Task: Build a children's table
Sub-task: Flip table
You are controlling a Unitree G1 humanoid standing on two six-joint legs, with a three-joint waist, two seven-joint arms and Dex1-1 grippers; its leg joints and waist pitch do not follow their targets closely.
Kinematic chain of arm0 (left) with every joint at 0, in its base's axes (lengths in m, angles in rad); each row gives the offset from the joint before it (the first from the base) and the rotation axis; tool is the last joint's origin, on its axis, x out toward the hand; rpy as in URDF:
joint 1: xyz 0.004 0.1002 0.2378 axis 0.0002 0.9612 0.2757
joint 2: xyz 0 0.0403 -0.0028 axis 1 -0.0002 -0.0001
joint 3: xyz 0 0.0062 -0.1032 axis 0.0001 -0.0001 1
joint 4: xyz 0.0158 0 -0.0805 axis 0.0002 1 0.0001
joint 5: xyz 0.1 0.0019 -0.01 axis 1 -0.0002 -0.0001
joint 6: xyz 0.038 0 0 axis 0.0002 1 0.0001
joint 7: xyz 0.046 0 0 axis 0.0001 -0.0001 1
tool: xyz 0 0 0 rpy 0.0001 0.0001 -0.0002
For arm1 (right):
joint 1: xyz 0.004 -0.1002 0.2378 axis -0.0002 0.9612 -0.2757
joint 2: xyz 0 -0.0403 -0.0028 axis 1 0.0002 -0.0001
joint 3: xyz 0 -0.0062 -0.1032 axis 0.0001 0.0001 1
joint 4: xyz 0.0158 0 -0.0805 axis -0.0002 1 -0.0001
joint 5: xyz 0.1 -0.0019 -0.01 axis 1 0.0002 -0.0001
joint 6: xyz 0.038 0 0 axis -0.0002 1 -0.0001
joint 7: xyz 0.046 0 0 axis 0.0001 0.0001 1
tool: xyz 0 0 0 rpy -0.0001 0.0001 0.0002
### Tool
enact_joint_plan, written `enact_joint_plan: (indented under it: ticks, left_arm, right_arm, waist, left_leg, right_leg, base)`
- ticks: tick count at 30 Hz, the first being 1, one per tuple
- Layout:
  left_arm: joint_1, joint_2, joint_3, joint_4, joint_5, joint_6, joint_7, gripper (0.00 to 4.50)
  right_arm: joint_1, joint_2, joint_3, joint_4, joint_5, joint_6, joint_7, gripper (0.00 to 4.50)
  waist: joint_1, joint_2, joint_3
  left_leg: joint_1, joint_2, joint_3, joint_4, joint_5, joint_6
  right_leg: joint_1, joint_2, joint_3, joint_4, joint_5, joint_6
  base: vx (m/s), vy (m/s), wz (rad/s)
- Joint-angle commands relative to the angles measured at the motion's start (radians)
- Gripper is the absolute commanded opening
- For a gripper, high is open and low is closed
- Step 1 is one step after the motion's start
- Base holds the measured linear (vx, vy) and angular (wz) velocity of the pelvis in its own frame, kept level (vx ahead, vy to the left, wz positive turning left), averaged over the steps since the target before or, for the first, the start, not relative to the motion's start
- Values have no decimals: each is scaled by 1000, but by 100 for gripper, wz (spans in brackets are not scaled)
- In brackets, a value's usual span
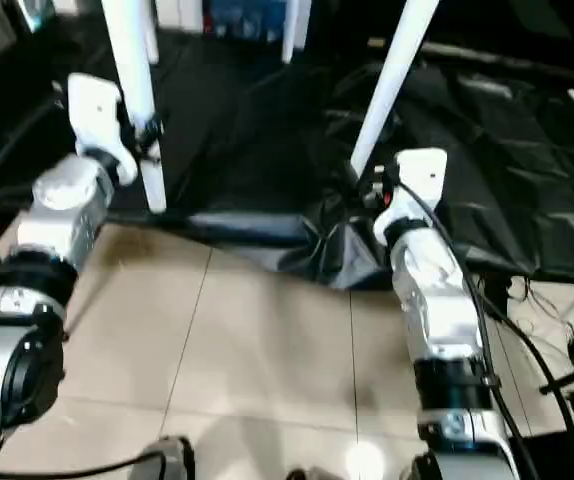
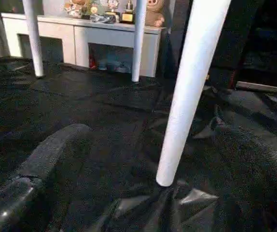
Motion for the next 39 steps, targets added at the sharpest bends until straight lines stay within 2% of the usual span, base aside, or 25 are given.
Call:
enact_joint_plan:
  ticks: [1, 5, 8, 14, 17, 20, 21, 22, 23, 24, 25, 26, 27, 28, 29, 30, 31, 32, 33, 34, 35, 36, 37, 38, 39]
  left_arm:
    - [-40, 10, -10, -7, 9, -9, -7, 166]
    - [-48, 13, -8, -3, 8, -5, -3, 166]
    - [-49, 12, -3, -10, 0, 3, 2, 166]
    - [-23, 7, 2, -44, -13, 7, 3, 166]
    - [-5, 9, 1, -63, -14, 14, 5, 166]
    - [-2, 9, 1, -68, -14, 16, 5, 166]
    - [1, 10, 0, -74, -14, 18, 6, 166]
    - [5, 8, 1, -81, -18, 21, 4, 166]
    - [5, 8, 1, -81, -18, 21, 4, 166]
    - [7, 7, 2, -85, -21, 23, 4, 166]
    - [7, 7, 2, -86, -22, 23, 3, 166]
    - [10, 7, 1, -90, -21, 25, 3, 166]
    - [20, 7, -5, -106, -18, 30, 2, 166]
    - [24, 7, -5, -112, -19, 34, 0, 166]
    - [28, 7, -6, -116, -18, 35, -2, 166]
    - [31, 8, -6, -122, -21, 37, -7, 166]
    - [32, 9, -6, -126, -23, 38, -11, 166]
    - [32, 9, -6, -126, -23, 38, -11, 166]
    - [33, 11, -7, -130, -22, 39, -12, 166]
    - [32, 12, -6, -131, -22, 40, -12, 166]
    - [31, 12, -6, -131, -24, 42, -12, 166]
    - [31, 12, -6, -131, -25, 43, -12, 166]
    - [30, 13, -6, -131, -26, 44, -12, 166]
    - [30, 13, -6, -131, -27, 46, -11, 166]
    - [31, 14, -7, -136, -28, 49, -10, 166]
  right_arm:
    - [8, -5, -8, -36, 5, 36, -10, 450]
    - [16, -10, -5, -58, 6, 56, -10, 450]
    - [33, -10, 2, -98, 6, 83, -9, 450]
    - [65, -3, 19, -143, -3, 115, -4, 450]
    - [76, 0, 31, -158, -5, 128, 1, 450]
    - [76, 0, 35, -158, -6, 131, 3, 450]
    - [76, 0, 38, -159, -8, 134, 4, 450]
    - [77, 1, 42, -162, -7, 137, 6, 450]
    - [77, 1, 42, -162, -7, 137, 6, 450]
    - [78, 1, 43, -163, -7, 138, 7, 450]
    - [78, 2, 44, -164, -7, 139, 8, 450]
    - [80, 3, 46, -167, -7, 140, 9, 450]
    - [87, 6, 55, -176, -8, 145, 11, 450]
    - [90, 8, 58, -181, -7, 150, 12, 450]
    - [92, 8, 60, -183, -7, 152, 12, 450]
    - [93, 8, 60, -185, -6, 154, 13, 450]
    - [94, 7, 60, -186, -6, 155, 13, 450]
    - [94, 7, 60, -186, -6, 155, 13, 450]
    - [94, 7, 60, -187, -7, 157, 13, 450]
    - [94, 7, 60, -188, -8, 158, 13, 450]
    - [94, 8, 60, -188, -8, 159, 13, 450]
    - [95, 7, 60, -188, -8, 159, 13, 450]
    - [95, 7, 61, -188, -9, 160, 13, 450]
    - [95, 3, 66, -189, -10, 164, 20, 450]
    - [95, 1, 70, -189, -12, 168, 25, 450]
  waist:
    - [-6, 27, -96]
    - [-7, 31, -109]
    - [1, 29, -137]
    - [-2, 16, -162]
    - [1, 5, -168]
    - [-8, 12, -164]
    - [-7, 6, -164]
    - [15, -18, -161]
    - [37, -13, -161]
    - [38, 14, -159]
    - [38, 14, -159]
    - [7, 33, -171]
    - [-78, 31, -176]
    - [-85, 24, -170]
    - [-76, -8, -156]
    - [-60, -33, -142]
    - [-38, -64, -140]
    - [10, -41, -124]
    - [-1, -38, -123]
    - [-1, -38, -123]
    - [-16, -4, -121]
    - [-61, 38, -115]
    - [-116, 58, -145]
    - [-141, 54, -154]
    - [-142, 44, -150]
  left_leg:
    - [67, 9, -5, -61, -552, -11]
    - [79, 13, -1, -69, -503, 1]
    - [48, -12, 11, -46, -284, 42]
    - [39, -43, -15, 36, 36, 222]
    - [24, -53, -24, 70, 142, 254]
    - [55, -24, -57, 84, 199, 295]
    - [44, -31, -54, 87, 192, 292]
    - [-31, -93, -19, 107, 109, 238]
    - [-69, -110, -7, 109, 42, 190]
    - [-43, -70, -25, 79, -54, 84]
    - [-43, -70, -25, 79, -54, 84]
    - [54, -4, -76, 68, 43, 155]
    - [212, 147, -220, 49, 252, 410]
    - [207, 161, -246, 44, 396, 569]
    - [130, 45, -162, 67, 282, 466]
    - [79, -40, -94, 82, 163, 367]
    - [19, -112, -48, 107, 36, 316]
    - [-48, -96, -67, 191, -205, 153]
    - [-79, -63, -77, 184, -152, 65]
    - [-79, -63, -77, 184, -152, 65]
    - [-83, -42, -78, 119, -96, 33]
    - [-26, -20, -85, 4, -104, 30]
    - [130, 5, -167, -6, -101, 120]
    - [192, 35, -216, 1, -189, 260]
    - [189, 51, -221, 9, -149, 380]
  right_leg:
    - [45, -61, 35, -103, -528, -143]
    - [66, -58, 45, -81, -348, -206]
    - [104, -42, 53, -37, 11, -223]
    - [90, 16, 60, 71, 555, -96]
    - [101, 40, 65, 100, 669, -19]
    - [53, 32, 70, 125, 578, 49]
    - [70, 33, 76, 118, 566, 53]
    - [156, 55, 109, 84, 658, 81]
    - [189, 57, 128, 76, 738, 99]
    - [162, 70, 124, 91, 782, 140]
    - [162, 70, 124, 91, 782, 140]
    - [72, 75, 75, 154, 665, 156]
    - [-149, -36, 55, 208, 121, 127]
    - [-187, -91, 62, 206, -151, 87]
    - [-139, -95, 88, 120, 20, 24]
    - [-80, -80, 96, 54, 90, 10]
    - [11, -65, 139, 26, 53, 16]
    - [98, -176, 242, -51, -119, -233]
    - [132, -167, 215, -50, -166, -346]
    - [132, -167, 215, -50, -166, -346]
    - [134, -130, 153, -44, -175, -353]
    - [73, -30, 51, -4, -178, -261]
    - [-31, 4, -9, 68, -163, -170]
    - [-99, -10, -20, 123, -173, -68]
    - [-138, -26, -11, 152, -127, 13]
  base:
    - [82, 10, -6]
    - [99, 12, -3]
    - [157, 14, 2]
    - [161, 3, 13]
    - [123, -28, 15]
    - [50, -20, 6]
    - [65, -35, 6]
    - [0, 0, 0]
    - [5, 8, 19]
    - [28, 6, 29]
    - [16, 15, 27]
    - [0, 0, 0]
    - [0, 0, 0]
    - [-8, -101, -25]
    - [-51, -82, -34]
    - [-110, -58, -12]
    - [-114, 12, 12]
    - [-56, 33, 38]
    - [0, 0, 0]
    - [0, 0, 0]
    - [39, 72, -5]
    - [121, 90, -14]
    - [105, 55, -11]
    - [134, 35, -8]
    - [89, 9, -1]
